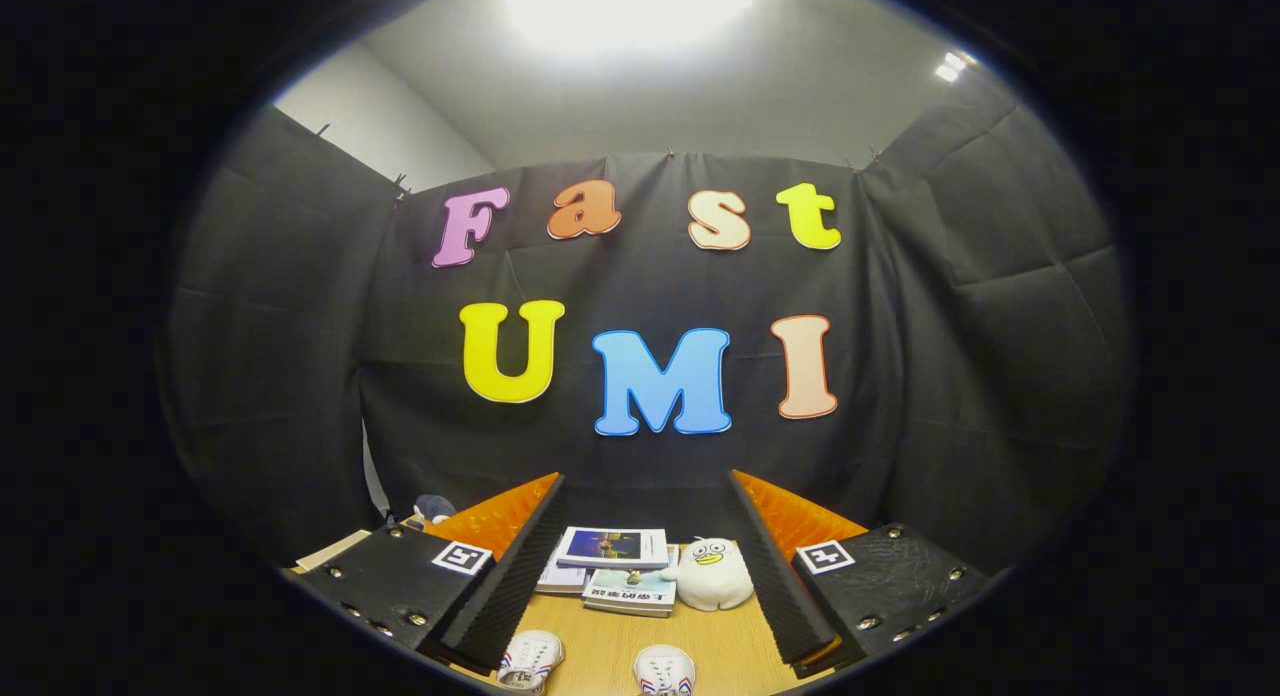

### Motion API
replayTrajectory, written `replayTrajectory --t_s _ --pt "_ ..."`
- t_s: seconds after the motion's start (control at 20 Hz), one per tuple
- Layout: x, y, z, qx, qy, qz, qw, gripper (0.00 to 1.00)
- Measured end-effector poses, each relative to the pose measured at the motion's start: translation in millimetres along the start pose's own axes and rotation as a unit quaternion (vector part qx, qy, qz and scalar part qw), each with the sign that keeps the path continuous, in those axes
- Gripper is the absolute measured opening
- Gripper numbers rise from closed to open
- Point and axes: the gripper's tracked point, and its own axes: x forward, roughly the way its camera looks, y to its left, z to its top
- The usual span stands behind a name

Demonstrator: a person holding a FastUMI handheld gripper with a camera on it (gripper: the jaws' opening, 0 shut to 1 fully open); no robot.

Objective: Open the storage box then place both shoes into the box .Put the left shoe in first, then the right shoe, with the right side of both shoes facing outward in a uniform manner.

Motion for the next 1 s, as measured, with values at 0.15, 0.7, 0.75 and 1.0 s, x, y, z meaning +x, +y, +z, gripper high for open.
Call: replayTrajectory --t_s 0.15,0.7,0.75,1.0 --pt "5 4 -9 0.004 0.007 0.007 1.0 0.95" --pt "30 112 -102 0.108 0.134 0.177 0.969 0.97" --pt "30 124 -116 0.116 0.153 0.192 0.962 0.97" --pt "26 197 -187 0.189 0.265 0.281 0.903 0.97"
